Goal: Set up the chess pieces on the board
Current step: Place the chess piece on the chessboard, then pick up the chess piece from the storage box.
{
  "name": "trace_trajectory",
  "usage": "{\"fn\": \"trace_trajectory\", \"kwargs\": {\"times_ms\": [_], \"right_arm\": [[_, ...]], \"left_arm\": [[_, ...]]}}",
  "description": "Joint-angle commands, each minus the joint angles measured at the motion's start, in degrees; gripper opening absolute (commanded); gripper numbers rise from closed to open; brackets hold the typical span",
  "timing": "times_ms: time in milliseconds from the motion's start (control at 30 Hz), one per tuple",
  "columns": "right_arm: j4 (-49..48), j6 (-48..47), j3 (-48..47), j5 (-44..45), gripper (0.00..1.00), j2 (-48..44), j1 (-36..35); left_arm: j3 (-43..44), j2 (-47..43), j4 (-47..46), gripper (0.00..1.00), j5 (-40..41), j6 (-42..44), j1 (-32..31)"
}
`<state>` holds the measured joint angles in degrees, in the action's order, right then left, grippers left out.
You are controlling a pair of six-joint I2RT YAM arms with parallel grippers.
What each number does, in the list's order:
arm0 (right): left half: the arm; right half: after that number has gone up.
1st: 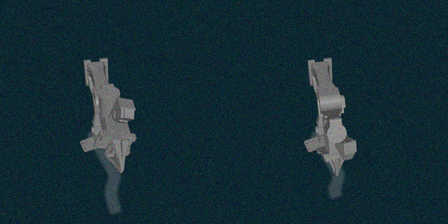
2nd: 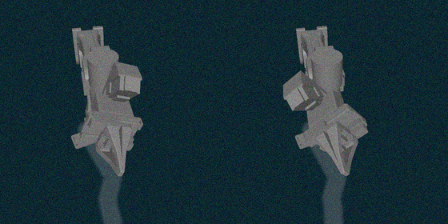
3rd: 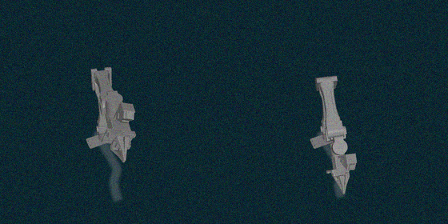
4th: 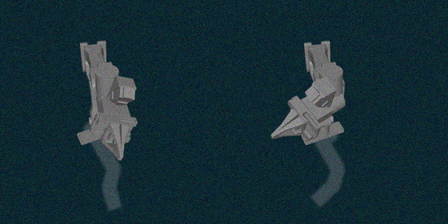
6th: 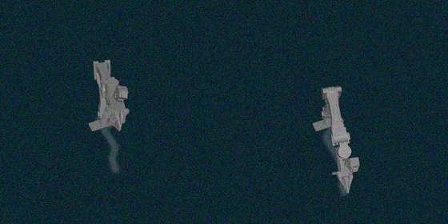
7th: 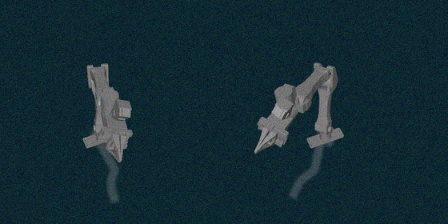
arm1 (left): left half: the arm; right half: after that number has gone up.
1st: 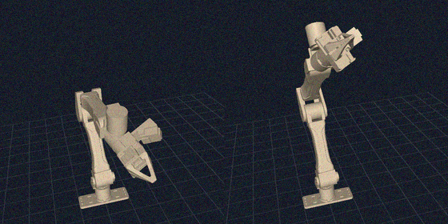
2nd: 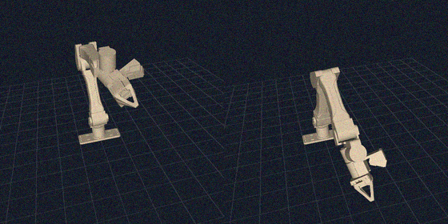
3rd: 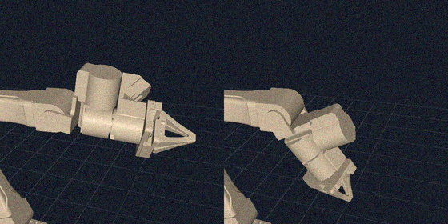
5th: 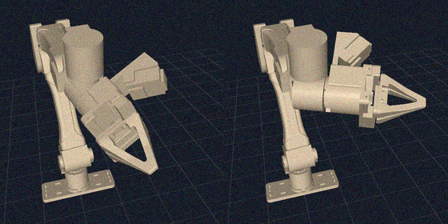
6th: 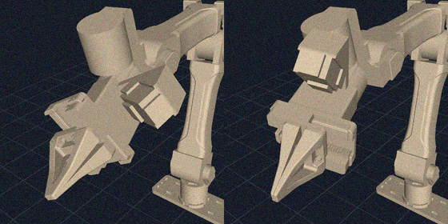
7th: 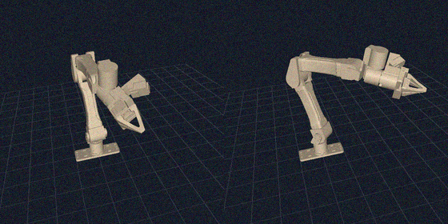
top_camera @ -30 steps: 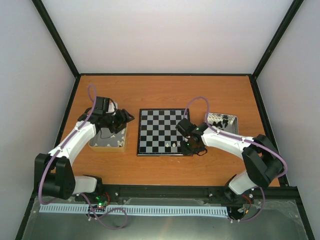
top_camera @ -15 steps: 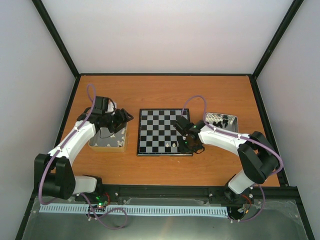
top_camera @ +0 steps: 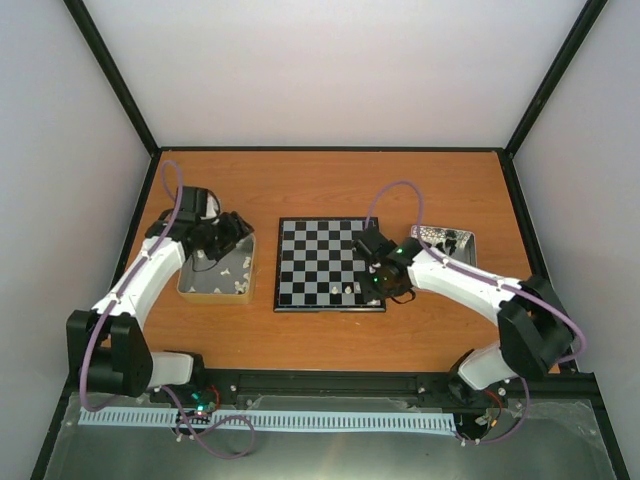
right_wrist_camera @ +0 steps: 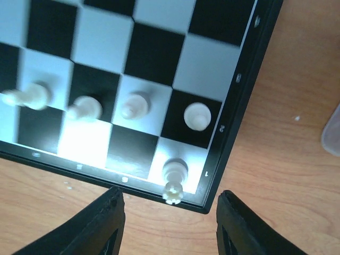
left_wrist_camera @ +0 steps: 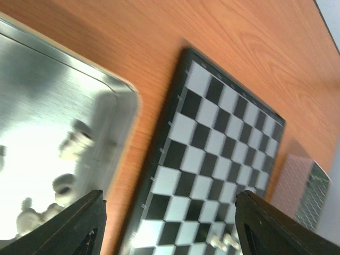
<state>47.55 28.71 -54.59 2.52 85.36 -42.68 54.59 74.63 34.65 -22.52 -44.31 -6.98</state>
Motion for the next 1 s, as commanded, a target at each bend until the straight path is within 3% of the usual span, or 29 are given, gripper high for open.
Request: {"fn": "trace_trajectory", "kwargs": {"times_ms": [0,67,300,533,767,967], "right_arm": [[1.6,0.5,-4.0,3.3,0.49,-4.4,0.4],[1.1,0.7,-4.5,4.5,0.49,-4.9,0.4],[-1.4,0.6,-4.7,4.7,0.47,-3.6,0.4],[-2.3,-1.1,-6.1,4.8,0.45,-1.2,0.5],[-2.3,-2.2,-6.7,5.8,0.44,-1.3,0.5],[-2.3,-2.0,-6.7,5.7,0.44,-1.7,0.6]], "left_arm": [[2.2,0.8,4.8,0.66,9.1,5.1,4.0],[2.0,1.9,6.3,0.65,14.7,6.4,5.1],[0.1,5.8,4.7,0.47,32.7,8.1,5.5],[2.9,11.6,4.0,0.42,41.8,7.7,5.6],[3.2,16.6,0.1,0.29,39.9,10.9,6.8],[3.8,19.0,-2.0,0.28,36.7,11.6,7.1]]}}
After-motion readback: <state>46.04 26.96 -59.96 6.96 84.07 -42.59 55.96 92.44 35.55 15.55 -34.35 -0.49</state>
